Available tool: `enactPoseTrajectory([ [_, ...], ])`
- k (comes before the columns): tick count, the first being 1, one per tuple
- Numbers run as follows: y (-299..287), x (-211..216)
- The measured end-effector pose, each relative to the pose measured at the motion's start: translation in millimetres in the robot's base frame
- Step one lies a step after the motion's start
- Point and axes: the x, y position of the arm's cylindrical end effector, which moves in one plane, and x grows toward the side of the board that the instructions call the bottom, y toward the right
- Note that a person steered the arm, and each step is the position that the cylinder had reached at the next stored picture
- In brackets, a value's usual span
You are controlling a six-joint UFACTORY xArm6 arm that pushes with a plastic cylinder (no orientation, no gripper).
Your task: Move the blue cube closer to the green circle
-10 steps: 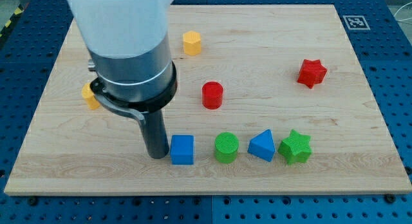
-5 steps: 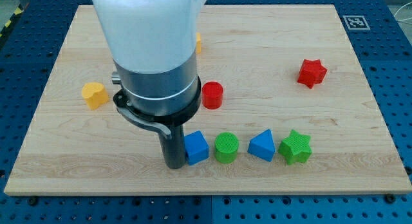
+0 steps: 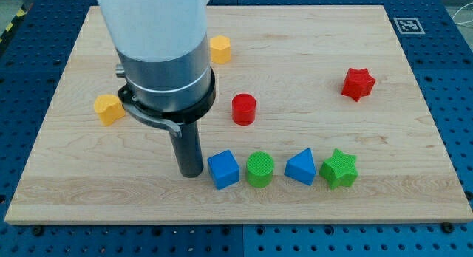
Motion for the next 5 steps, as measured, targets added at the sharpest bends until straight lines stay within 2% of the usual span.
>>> enactPoseTrajectory([
  [5, 27.8, -0.6],
])
